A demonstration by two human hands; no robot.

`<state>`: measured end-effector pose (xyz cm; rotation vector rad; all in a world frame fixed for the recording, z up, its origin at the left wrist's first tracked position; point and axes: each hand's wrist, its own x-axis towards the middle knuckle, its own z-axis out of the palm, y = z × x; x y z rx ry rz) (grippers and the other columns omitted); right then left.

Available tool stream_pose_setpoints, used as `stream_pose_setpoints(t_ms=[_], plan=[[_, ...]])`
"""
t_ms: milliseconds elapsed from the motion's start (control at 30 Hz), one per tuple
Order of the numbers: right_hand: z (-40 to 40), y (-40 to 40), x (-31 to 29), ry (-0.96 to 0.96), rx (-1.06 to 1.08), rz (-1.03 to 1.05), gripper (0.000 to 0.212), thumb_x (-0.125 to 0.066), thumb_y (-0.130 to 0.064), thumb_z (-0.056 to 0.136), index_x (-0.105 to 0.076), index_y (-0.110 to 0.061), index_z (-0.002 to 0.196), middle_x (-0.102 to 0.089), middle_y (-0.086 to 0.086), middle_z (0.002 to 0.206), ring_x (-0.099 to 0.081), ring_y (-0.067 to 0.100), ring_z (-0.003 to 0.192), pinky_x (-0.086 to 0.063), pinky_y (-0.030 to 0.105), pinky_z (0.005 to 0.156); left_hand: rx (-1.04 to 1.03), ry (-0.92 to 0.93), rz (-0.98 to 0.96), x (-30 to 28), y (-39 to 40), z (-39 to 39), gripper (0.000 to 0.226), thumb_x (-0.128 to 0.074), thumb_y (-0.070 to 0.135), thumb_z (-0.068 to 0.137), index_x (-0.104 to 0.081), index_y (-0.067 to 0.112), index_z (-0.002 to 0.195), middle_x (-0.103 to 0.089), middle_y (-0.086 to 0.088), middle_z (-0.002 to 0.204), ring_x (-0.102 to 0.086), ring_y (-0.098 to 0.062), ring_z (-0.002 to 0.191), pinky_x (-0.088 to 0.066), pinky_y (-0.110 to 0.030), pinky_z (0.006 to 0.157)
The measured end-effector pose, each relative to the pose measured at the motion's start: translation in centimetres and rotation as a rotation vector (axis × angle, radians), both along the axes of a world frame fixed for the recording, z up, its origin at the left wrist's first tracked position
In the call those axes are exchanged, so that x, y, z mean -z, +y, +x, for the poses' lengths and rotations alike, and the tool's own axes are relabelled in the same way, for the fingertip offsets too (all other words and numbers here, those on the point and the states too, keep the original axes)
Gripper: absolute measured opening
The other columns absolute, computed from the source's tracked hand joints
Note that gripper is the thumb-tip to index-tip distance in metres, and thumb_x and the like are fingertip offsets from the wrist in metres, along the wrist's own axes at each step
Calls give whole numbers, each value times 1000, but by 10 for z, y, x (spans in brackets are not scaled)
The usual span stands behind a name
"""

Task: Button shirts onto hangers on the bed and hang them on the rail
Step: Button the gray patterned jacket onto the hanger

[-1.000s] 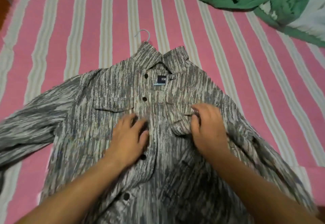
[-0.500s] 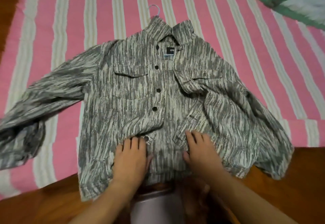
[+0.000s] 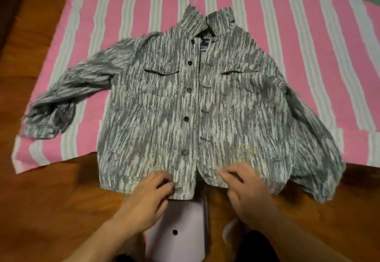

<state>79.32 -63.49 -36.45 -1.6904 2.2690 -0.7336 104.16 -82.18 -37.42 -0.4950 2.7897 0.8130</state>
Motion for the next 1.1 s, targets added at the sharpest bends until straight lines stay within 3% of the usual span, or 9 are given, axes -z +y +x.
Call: stream_pose_setpoints(t_ms=[133,233,400,500,567,667,800,933,1100], plan=[[33,27,32,34,-189,302,57,-55,-16,82,-58,-20,139,-61,5,133,-55,23,122,-51,45,103,69,-106,-60,37,-3,10,39,-65,20,94,-50,29,129,-39,-1,152,-39,-23,139,-38,-36,114],[45,31,54,97,-280,572,71,-65,-28,83,-42,-26,150,-49,3,150,-46,26,136,-42,50,112,165,-124,-78,49,-5,2,45,-54,37,100,-47,30,144,-35,1,156,-31,-24,145,-33,-41,119],[20,-14,34,-41,101,398,50,-55,-21,98,-48,-17,147,-47,-1,144,-37,16,136,-34,36,118,-81,104,35,25,-46,-21,34,-53,25,100,-61,22,133,-56,7,130,-48,-10,122,-43,-33,109],[-13,-69,25,50,208,292,43,-51,-19,99,-52,-15,142,-51,-1,134,-43,14,127,-38,34,112,-199,163,19,24,-88,-52,34,-53,19,99,-60,21,132,-56,8,125,-48,-8,120,-37,-28,110],[-33,-109,31,112,236,258,39,-48,-20,99,-54,-16,137,-50,-6,122,-44,11,118,-42,34,107,-241,182,-17,35,-111,-82,32,-53,21,101,-59,24,131,-56,10,123,-48,-6,118,-41,-32,110],[-51,-154,59,182,304,273,31,-45,-28,101,-56,-18,128,-44,-11,111,-43,7,105,-44,30,91,-276,183,-30,63,-123,-121,26,-52,19,101,-60,22,125,-58,8,116,-52,-8,109,-44,-31,108],[-37,-167,105,162,276,266,18,-43,-33,104,-56,-20,104,-57,-7,92,-59,11,83,-53,27,72,-234,190,-148,100,-108,-128,22,-46,22,102,-59,18,119,-54,2,107,-53,-14,98,-48,-31,97],[-33,-163,117,257,319,219,17,-41,-31,104,-55,-21,102,-59,-8,79,-56,6,67,-40,22,51,-194,243,-227,109,-110,-124,24,-43,26,104,-57,18,122,-55,3,107,-56,-14,93,-49,-27,85],[-26,-160,118,362,355,186,21,-39,-30,103,-57,-19,103,-61,-5,75,-54,9,61,-31,22,47,-200,272,-321,114,-104,-123,26,-41,28,105,-57,18,122,-56,2,107,-58,-14,93,-47,-26,81]])
